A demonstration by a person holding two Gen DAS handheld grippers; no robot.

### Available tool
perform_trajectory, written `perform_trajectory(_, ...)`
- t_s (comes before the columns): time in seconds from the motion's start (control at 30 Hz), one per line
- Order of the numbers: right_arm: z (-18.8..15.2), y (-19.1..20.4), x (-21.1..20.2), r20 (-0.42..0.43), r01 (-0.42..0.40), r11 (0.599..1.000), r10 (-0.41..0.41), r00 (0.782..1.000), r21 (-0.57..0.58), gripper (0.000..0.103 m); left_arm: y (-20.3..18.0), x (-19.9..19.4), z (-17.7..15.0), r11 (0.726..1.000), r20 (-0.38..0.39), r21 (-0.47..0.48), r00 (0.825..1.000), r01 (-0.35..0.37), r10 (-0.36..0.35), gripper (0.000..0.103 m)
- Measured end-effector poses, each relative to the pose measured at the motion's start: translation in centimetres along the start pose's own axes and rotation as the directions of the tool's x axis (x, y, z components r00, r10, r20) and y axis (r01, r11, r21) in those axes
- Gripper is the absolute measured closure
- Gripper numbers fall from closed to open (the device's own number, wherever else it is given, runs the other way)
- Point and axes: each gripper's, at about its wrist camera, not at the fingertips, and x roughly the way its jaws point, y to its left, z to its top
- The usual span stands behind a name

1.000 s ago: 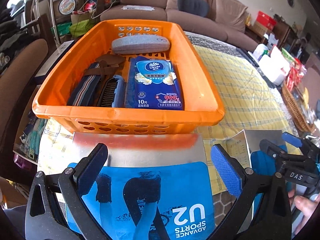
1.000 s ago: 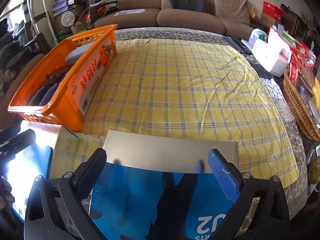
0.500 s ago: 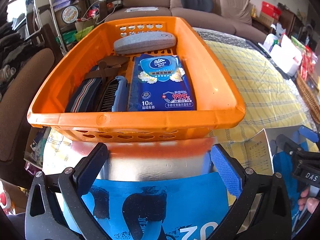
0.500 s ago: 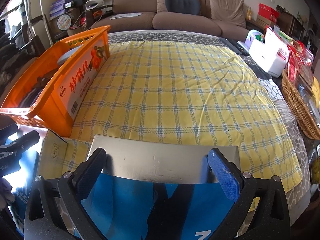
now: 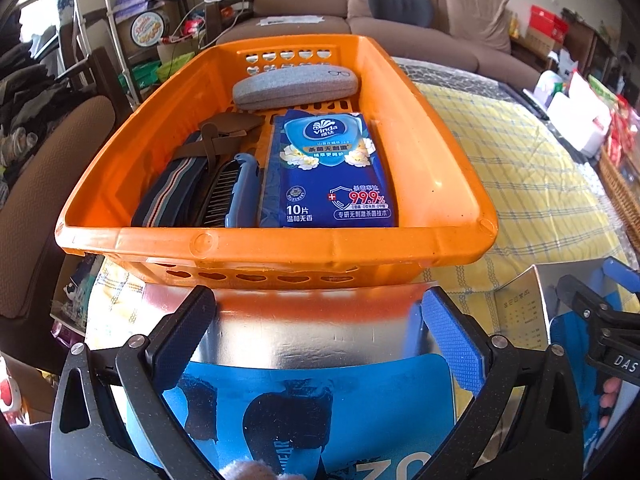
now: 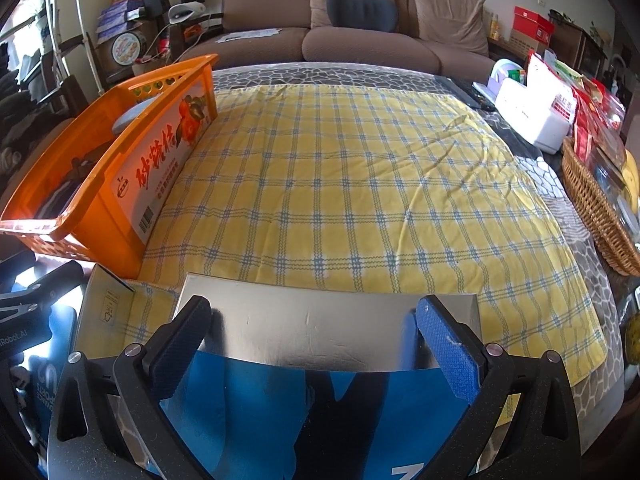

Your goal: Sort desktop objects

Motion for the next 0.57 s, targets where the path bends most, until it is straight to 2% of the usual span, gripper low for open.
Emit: perform_trajectory(0.57, 0.08, 0.08, 0.04, -0.003, 0.001, 1.0, -0.001, 1.0, -0.002, 0.0, -0.04, -0.05, 0.03, 1.0, 0.001, 0.007, 1.0, 0.005, -0.005, 0.0)
